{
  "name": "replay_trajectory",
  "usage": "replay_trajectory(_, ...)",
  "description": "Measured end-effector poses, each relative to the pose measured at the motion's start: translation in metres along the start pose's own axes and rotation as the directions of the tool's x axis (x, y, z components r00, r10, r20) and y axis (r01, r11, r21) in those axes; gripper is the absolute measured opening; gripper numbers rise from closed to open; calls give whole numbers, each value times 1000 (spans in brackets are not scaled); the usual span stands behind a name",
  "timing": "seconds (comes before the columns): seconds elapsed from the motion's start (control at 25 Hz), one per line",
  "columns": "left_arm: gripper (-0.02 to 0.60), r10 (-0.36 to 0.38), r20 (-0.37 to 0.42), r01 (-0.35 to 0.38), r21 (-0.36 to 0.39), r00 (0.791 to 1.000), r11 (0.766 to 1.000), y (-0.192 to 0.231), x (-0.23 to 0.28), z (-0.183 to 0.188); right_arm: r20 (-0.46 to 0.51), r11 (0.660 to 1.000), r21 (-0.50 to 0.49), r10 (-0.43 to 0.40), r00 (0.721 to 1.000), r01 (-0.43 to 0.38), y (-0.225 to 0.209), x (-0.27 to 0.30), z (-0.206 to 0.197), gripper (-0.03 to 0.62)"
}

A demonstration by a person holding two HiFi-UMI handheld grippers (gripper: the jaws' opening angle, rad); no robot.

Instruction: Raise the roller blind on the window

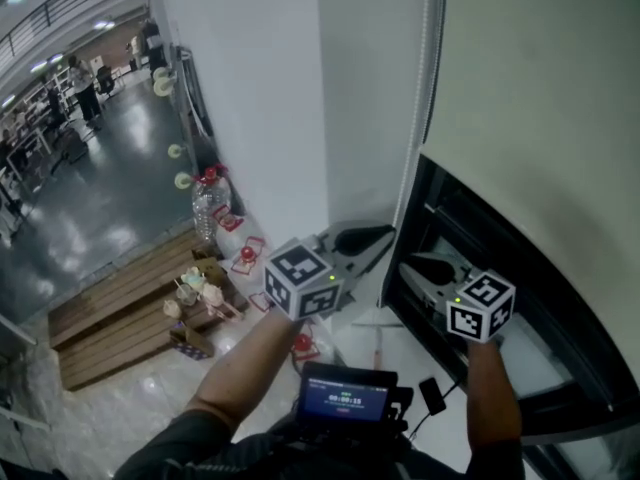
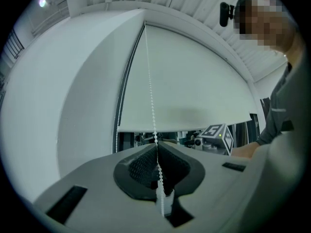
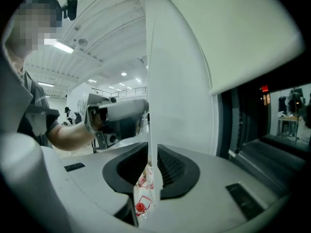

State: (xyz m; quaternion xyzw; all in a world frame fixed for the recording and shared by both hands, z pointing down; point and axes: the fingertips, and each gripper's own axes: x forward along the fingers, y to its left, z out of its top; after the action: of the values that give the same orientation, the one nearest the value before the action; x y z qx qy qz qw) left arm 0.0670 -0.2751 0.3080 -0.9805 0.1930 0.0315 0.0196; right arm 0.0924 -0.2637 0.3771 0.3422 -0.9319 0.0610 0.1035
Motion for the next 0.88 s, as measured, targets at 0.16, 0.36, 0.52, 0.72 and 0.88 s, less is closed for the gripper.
replay_trajectory(0.16, 11, -12, 9, 12, -4, 1000, 1000, -3, 0, 1, 131, 1000, -30, 8, 991, -5, -5, -18, 59, 78)
replay_trajectory(0.36, 11, -19, 18, 19, -3, 1000, 1000, 0, -3, -1, 240, 996, -84, 54, 969, -35, 5, -16, 129, 97)
replay_trajectory(0.52, 11, -35, 17, 35, -8, 999, 999, -5, -2, 0, 266, 991, -121, 85, 960, -54, 11, -5, 162, 97)
replay_trajectory(0.72, 11, -33, 14, 33, 2, 999, 999, -6, -3, 0, 287, 992, -94, 105, 952, -81, 16, 0, 170, 21)
replay_trajectory(0.88, 11, -31, 20, 31, -2, 999, 1000, -6, -5, 3, 305, 993, -63, 115, 945, -100, 18, 0, 172, 14)
